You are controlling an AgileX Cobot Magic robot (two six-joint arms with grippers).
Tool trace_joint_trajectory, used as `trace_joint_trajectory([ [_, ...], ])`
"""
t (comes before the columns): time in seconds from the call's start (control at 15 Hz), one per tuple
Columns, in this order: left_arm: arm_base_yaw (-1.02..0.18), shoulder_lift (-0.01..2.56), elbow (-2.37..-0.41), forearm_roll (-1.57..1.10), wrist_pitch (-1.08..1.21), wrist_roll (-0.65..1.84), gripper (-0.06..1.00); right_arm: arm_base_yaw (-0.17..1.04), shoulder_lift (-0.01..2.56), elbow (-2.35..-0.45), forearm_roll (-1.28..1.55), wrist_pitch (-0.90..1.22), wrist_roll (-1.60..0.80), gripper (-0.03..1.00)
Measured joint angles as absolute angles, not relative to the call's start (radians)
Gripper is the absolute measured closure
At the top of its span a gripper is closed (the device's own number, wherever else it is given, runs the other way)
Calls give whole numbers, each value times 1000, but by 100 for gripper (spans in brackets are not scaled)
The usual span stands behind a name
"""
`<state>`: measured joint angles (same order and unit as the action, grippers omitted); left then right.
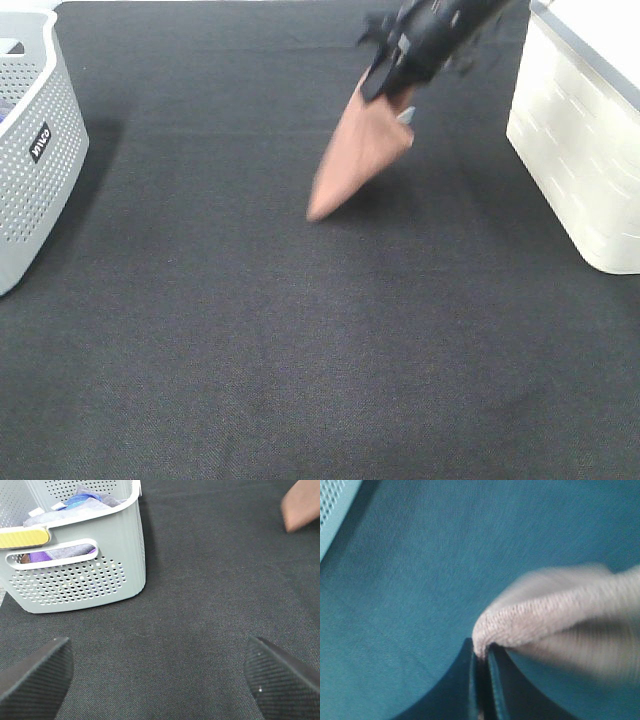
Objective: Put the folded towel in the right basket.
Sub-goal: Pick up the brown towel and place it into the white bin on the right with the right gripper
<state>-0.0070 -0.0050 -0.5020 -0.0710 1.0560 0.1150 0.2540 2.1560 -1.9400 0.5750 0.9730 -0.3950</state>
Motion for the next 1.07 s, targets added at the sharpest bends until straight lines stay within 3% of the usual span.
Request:
trace_joint_trajectory([
  [0.47,-7,-5,-502,-71,1056,115,6,183,1930,-1940,394,1022,-299,97],
  [1.07,-7,-5,-502,-71,1056,115,6,-219,1802,-1940,382,1042,-296,97],
])
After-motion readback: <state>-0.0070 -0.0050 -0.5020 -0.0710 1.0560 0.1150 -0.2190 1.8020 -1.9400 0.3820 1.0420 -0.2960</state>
